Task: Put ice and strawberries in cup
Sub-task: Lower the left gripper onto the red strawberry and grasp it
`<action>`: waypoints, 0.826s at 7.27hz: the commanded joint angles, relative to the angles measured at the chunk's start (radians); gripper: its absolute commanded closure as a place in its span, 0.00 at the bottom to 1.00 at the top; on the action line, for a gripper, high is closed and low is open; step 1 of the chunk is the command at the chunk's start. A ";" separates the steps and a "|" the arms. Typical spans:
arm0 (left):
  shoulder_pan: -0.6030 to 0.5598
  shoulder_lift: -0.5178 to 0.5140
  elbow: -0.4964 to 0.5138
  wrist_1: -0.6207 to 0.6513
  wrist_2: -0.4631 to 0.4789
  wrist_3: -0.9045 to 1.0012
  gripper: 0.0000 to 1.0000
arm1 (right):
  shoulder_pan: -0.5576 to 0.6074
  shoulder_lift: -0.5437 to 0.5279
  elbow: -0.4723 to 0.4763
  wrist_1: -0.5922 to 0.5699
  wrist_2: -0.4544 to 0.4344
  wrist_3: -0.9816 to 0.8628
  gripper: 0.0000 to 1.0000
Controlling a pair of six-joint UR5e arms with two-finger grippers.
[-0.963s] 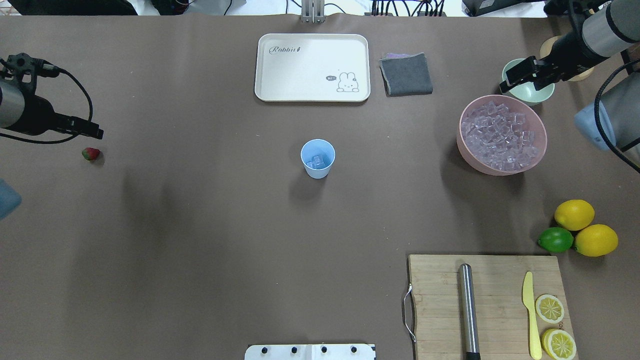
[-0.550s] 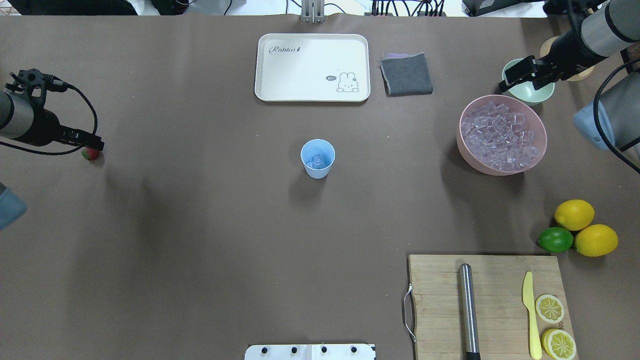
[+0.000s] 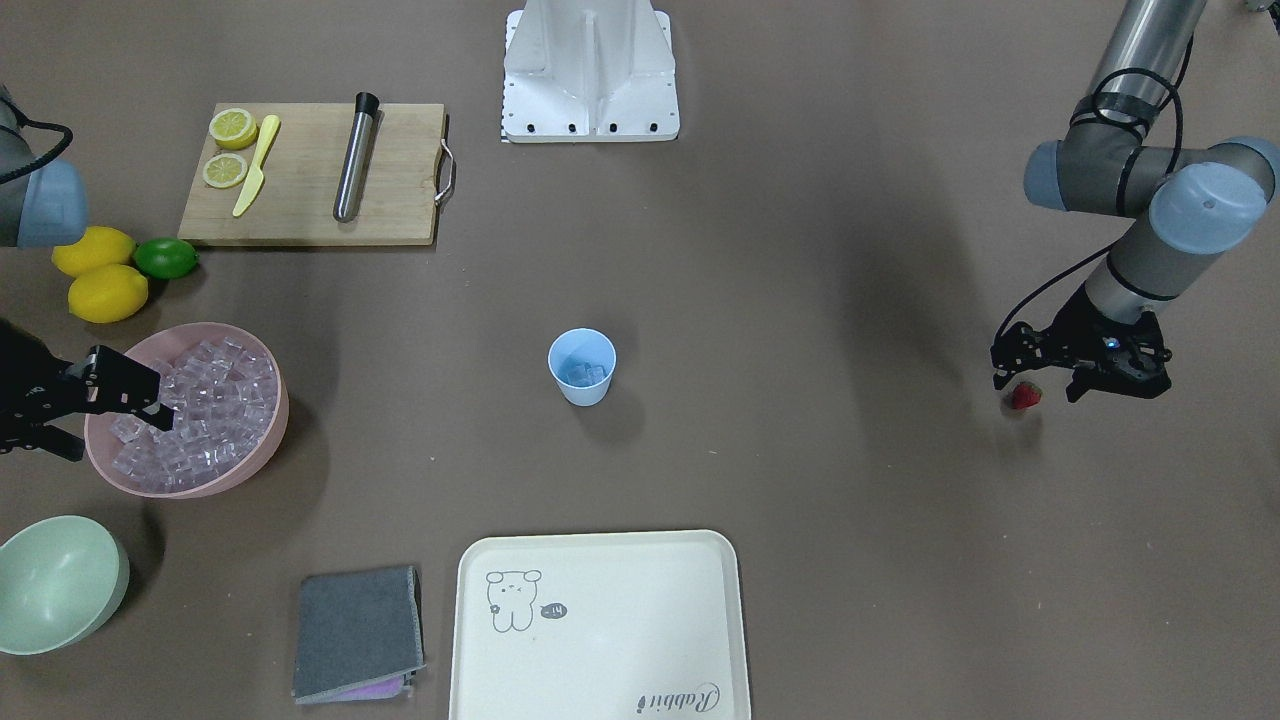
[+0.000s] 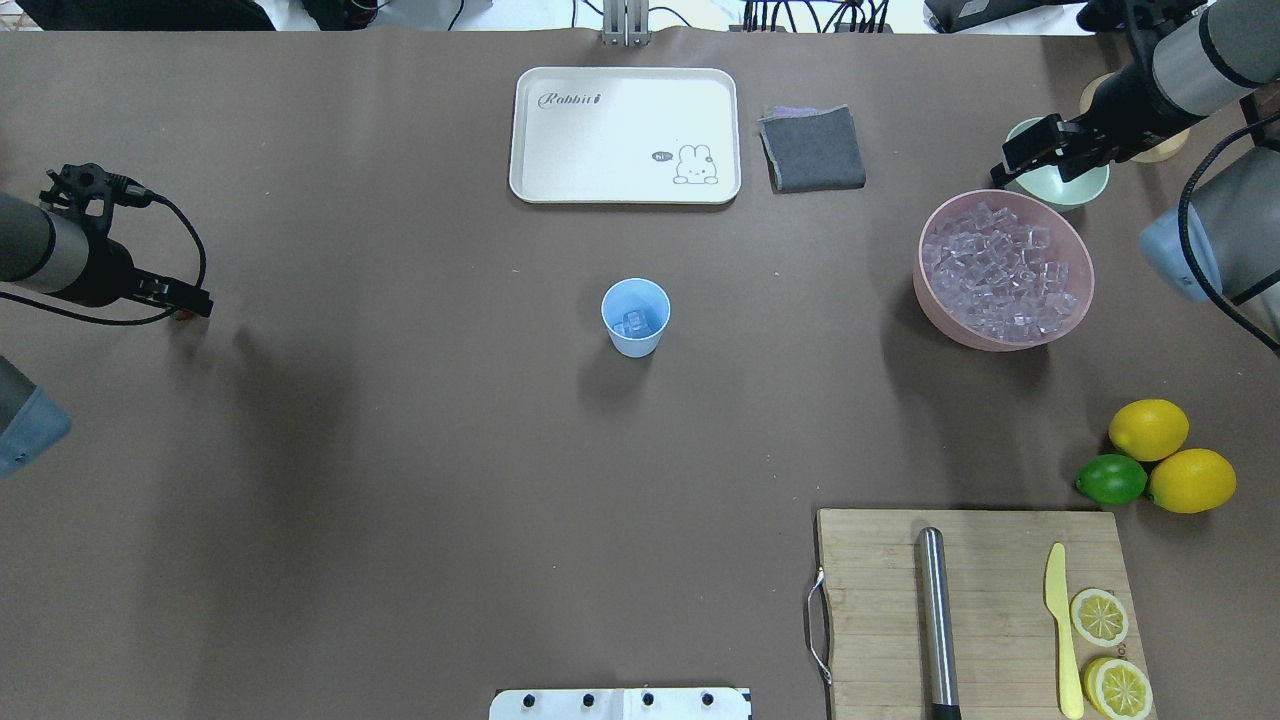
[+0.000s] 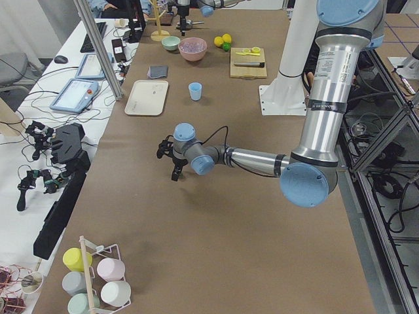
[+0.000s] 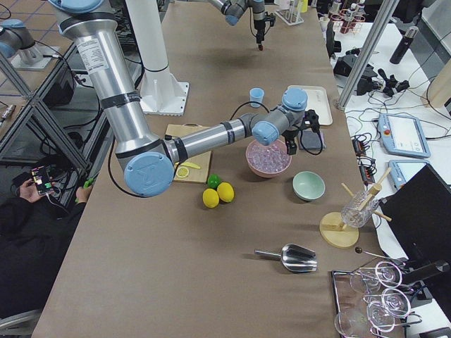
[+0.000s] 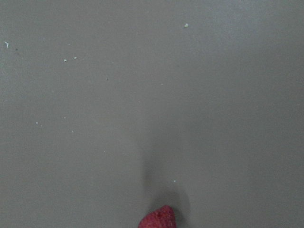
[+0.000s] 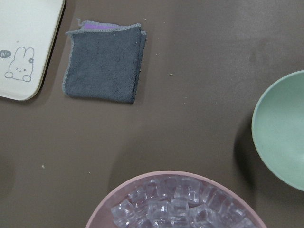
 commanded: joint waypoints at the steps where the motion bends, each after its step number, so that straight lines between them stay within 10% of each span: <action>1: 0.008 -0.008 0.024 -0.014 0.001 0.001 0.23 | -0.002 0.006 0.000 -0.002 -0.001 0.000 0.00; 3: 0.006 -0.001 0.017 -0.014 0.001 0.001 0.47 | -0.002 0.008 0.000 -0.003 -0.001 0.000 0.00; 4: 0.006 0.001 0.012 -0.014 0.000 0.000 0.84 | -0.002 0.008 0.000 -0.003 -0.001 0.000 0.00; 5: 0.005 0.002 0.009 -0.016 0.000 0.000 1.00 | -0.002 0.006 0.000 -0.003 -0.001 0.000 0.00; 6: 0.002 0.002 0.006 -0.016 0.000 0.000 1.00 | -0.002 0.006 0.001 -0.002 -0.001 0.002 0.00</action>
